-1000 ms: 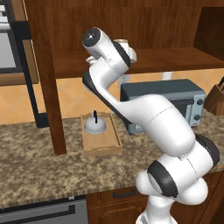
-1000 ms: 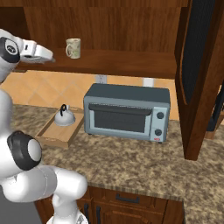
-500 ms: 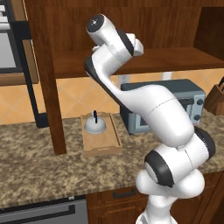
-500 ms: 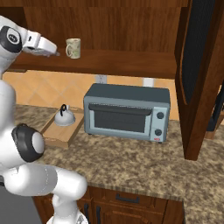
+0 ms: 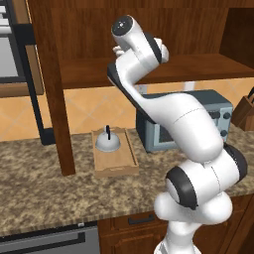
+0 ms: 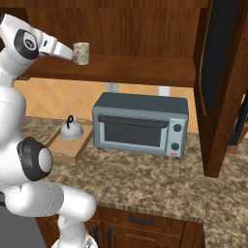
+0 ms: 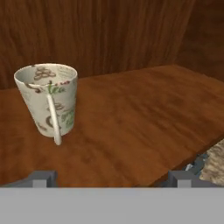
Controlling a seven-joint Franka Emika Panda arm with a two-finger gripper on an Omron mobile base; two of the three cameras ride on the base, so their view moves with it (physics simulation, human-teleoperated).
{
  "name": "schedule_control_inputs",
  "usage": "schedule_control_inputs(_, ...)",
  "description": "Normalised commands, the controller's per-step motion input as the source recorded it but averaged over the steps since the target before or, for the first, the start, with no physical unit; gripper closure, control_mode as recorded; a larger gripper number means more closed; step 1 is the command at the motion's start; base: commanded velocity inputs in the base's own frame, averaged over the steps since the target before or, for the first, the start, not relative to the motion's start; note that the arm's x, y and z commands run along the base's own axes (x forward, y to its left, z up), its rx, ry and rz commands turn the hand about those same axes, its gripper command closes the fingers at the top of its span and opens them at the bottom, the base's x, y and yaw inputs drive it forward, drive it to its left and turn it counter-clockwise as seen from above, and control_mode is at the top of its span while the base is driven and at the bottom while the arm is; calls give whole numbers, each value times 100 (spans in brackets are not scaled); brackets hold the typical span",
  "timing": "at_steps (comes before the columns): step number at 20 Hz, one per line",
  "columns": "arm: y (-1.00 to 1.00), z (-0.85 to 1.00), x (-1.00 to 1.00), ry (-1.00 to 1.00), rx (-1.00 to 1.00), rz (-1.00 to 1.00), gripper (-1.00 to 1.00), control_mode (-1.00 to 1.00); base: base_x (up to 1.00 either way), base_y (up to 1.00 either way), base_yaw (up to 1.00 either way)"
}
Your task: Pick the kettle from the counter and place it on the tray. Then pick the mug from the cabinet and place it on the tray. Then close the cabinet doors.
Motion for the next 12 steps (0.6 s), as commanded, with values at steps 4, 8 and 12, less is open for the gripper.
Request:
schedule_control_inputs(4, -5, -3, 45, 0, 9, 0, -100, -100, 0, 0, 0)
schedule_control_inputs(8, 1, -2, 36, 0, 1, 1, -100, -100, 0, 0, 0)
schedule_control_inputs(12, 10, -1, 42, 2, 0, 1, -100, -100, 0, 0, 0)
